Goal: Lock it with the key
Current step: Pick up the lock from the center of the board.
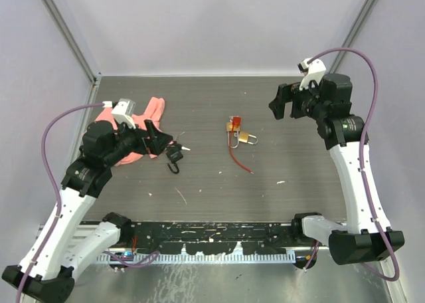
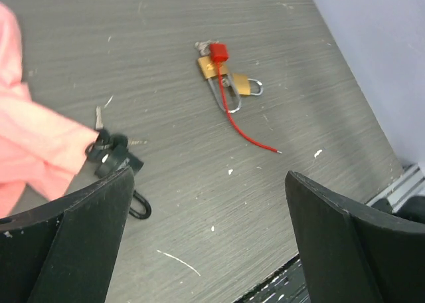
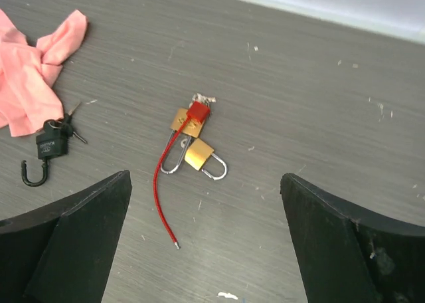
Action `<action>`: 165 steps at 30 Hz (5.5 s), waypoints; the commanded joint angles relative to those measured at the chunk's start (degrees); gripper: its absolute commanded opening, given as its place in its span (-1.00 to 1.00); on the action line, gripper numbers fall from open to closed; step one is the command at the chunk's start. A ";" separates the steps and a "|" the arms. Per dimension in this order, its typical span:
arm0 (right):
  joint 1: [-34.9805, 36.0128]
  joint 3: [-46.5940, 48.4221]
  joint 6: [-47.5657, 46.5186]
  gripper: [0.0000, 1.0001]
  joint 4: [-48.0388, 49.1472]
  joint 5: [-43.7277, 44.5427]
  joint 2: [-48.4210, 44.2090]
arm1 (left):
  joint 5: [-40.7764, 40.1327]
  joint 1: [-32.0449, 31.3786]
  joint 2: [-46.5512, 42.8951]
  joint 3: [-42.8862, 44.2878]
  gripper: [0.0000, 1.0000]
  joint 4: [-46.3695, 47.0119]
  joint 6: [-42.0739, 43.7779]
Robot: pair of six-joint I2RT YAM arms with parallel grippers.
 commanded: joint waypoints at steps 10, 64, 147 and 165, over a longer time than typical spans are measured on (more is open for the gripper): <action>-5.75 -12.56 7.22 1.00 11.71 -5.71 0.31 | 9.30 15.05 -7.09 -19.03 0.96 14.26 -22.19; -3.26 -24.71 -12.22 0.99 16.38 -33.92 6.44 | -35.77 -11.87 25.82 -29.11 0.05 25.69 -45.95; 33.30 -37.54 -47.12 -0.08 38.91 -14.38 5.05 | -10.42 -20.36 33.10 -13.03 -1.00 35.78 -86.25; 37.23 -40.05 -51.91 -0.94 43.34 -4.78 6.37 | -8.75 -20.78 33.81 -15.63 -0.58 41.96 -88.18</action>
